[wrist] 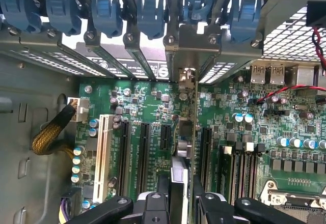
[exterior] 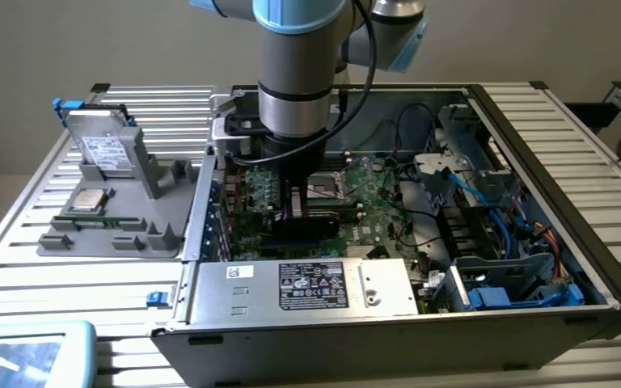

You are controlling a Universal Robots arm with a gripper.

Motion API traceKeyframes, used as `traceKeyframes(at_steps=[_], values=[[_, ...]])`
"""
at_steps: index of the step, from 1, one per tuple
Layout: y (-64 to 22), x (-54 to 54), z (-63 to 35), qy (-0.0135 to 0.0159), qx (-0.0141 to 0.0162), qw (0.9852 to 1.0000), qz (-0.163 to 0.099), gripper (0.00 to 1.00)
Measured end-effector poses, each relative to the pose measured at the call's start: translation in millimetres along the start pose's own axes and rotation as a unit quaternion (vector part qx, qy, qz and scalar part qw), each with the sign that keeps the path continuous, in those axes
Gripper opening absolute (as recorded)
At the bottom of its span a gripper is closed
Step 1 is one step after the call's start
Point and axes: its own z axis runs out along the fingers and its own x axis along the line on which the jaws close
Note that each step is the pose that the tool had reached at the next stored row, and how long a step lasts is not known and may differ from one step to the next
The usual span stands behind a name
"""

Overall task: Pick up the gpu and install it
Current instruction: 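Insert the gpu into the slot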

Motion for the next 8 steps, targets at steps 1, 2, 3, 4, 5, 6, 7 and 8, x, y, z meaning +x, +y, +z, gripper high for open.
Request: traceKeyframes(at_steps=[1, 2, 3, 4, 5, 6, 7, 8], values=[[0.0, 0.0, 0.0, 0.0, 0.0, 1.0, 0.0, 0.27], [0.0, 0.0, 0.0, 0.0, 0.0, 1.0, 0.0, 0.27], [0.1, 0.0, 0.0, 0.0, 0.0, 1.0, 0.0, 0.27], [0.2, 0.0, 0.1, 0.0001, 0.0, 1.0, 0.0, 0.27], [0.2, 0.0, 0.2, 0.0001, 0.0, 1.0, 0.0, 0.27], [0.3, 0.0, 0.2, 0.0001, 0.0, 1.0, 0.0, 0.27], [0.4, 0.0, 0.3, 0.0001, 0.0, 1.0, -0.001, 0.27], [0.6, 0.0, 0.5, 0.0001, 0.0001, 1.0, -0.001, 0.27]])
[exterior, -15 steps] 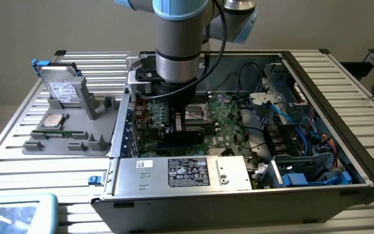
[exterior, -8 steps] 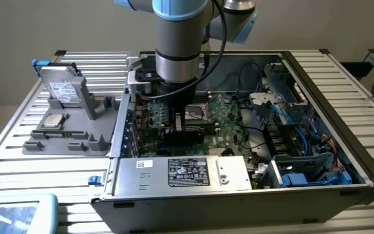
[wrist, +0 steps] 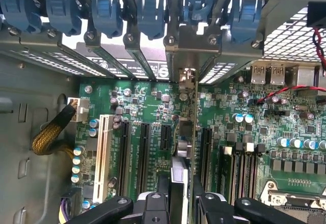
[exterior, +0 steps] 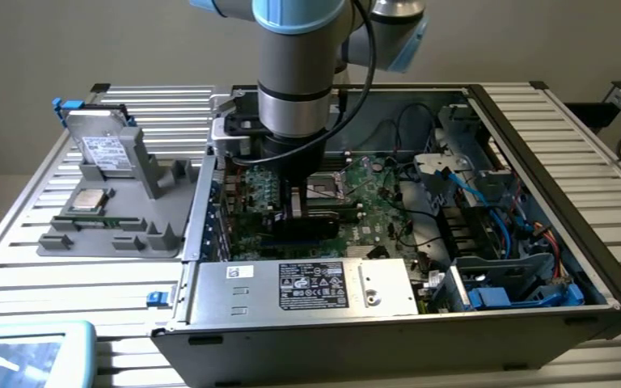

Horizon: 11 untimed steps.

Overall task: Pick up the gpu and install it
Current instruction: 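Insert the gpu into the slot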

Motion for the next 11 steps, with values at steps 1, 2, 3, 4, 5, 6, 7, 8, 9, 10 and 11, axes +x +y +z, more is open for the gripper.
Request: traceKeyframes(at_steps=[1, 2, 3, 4, 5, 6, 7, 8, 9, 10, 11], values=[[0.1, 0.0, 0.1, 0.0, -0.0001, 1.0, 0.0, 0.27], [0.2, 0.0, 0.2, 0.0, -0.0001, 1.0, 0.0, 0.27], [0.4, 0.0, 0.4, 0.0, 0.0, 1.0, 0.0, 0.27], [0.6, 0.0, 0.5, 0.0, 0.0, 1.0, 0.0, 0.27], [0.6, 0.0, 0.7, 0.0001, 0.0, 1.0, -0.001, 0.27], [0.6, 0.0, 0.8, 0.0001, 0.0, 1.0, -0.001, 0.27], [0.6, 0.0, 1.0, 0.0, 0.0, 1.0, -0.001, 0.27], [0.6, 0.0, 1.2, 0.0001, 0.0, 1.0, -0.001, 0.27], [0.5, -0.1, 1.4, 0.0001, 0.0, 1.0, -0.001, 0.27], [0.6, 0.0, 1.5, 0.0001, 0.0, 1.0, -0.001, 0.27], [0.5, 0.0, 1.7, 0.0001, -0.0001, 1.0, -0.001, 0.27]])
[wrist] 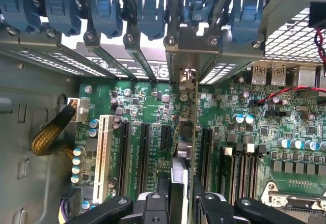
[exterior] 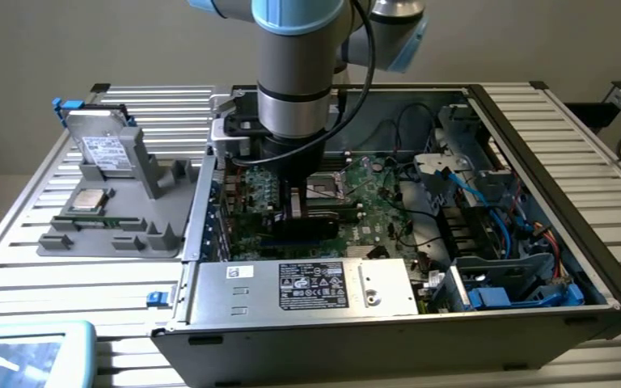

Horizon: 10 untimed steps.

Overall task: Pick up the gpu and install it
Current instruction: 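Insert the gpu into the slot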

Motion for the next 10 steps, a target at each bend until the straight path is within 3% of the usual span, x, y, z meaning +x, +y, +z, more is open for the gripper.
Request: traceKeyframes(at_steps=[10], values=[[1.0, 0.1, 1.0, 0.0003, 0.0007, 1.0, -0.001, 0.27]])
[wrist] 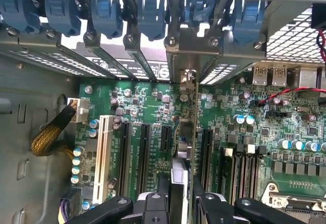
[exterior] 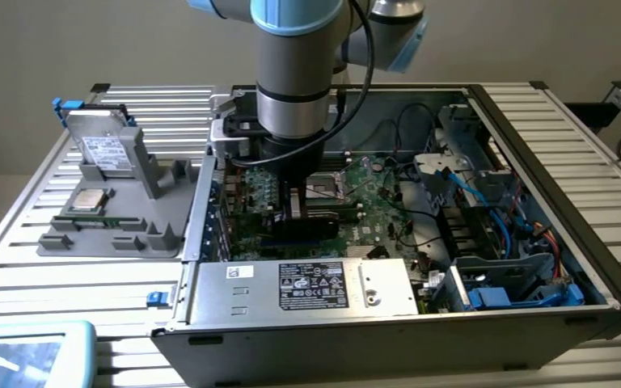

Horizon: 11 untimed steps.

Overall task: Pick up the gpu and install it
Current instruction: 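Insert the gpu into the slot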

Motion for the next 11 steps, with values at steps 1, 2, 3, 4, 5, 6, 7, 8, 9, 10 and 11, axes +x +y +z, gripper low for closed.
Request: traceKeyframes(at_steps=[1, 2, 3, 4, 5, 6, 7, 8, 9, 10, 11], values=[[0.0, 0.0, 0.0, 0.0, 0.0, 1.0, 0.0, 0.27], [0.0, 0.0, 0.2, 0.0001, 0.0, 1.0, 0.0, 0.27], [0.0, 0.0, 0.5, 0.0001, 0.0, 1.0, 0.0, 0.27], [0.0, 0.0, 0.7, 0.0001, -0.0001, 1.0, 0.0, 0.27], [0.0, 0.0, 0.7, 0.0001, -0.0001, 1.0, 0.0, 0.27], [0.0, 0.0, 0.8, 0.0001, 0.0, 1.0, 0.0, 0.27], [0.0, 0.0, 0.8, 0.0001, 0.0, 1.0, 0.0, 0.27], [0.0, 0.0, 0.9, 0.0, 0.0, 1.0, 0.0, 0.27], [0.3, -0.2, 0.9, -0.0003, -0.0004, 1.0, 0.0, 0.27], [0.9, -0.3, 1.0, -0.0005, -0.0007, 1.0, 0.001, 0.27], [0.9, -0.4, 0.9, -0.0005, -0.0008, 1.0, 0.001, 0.27]])
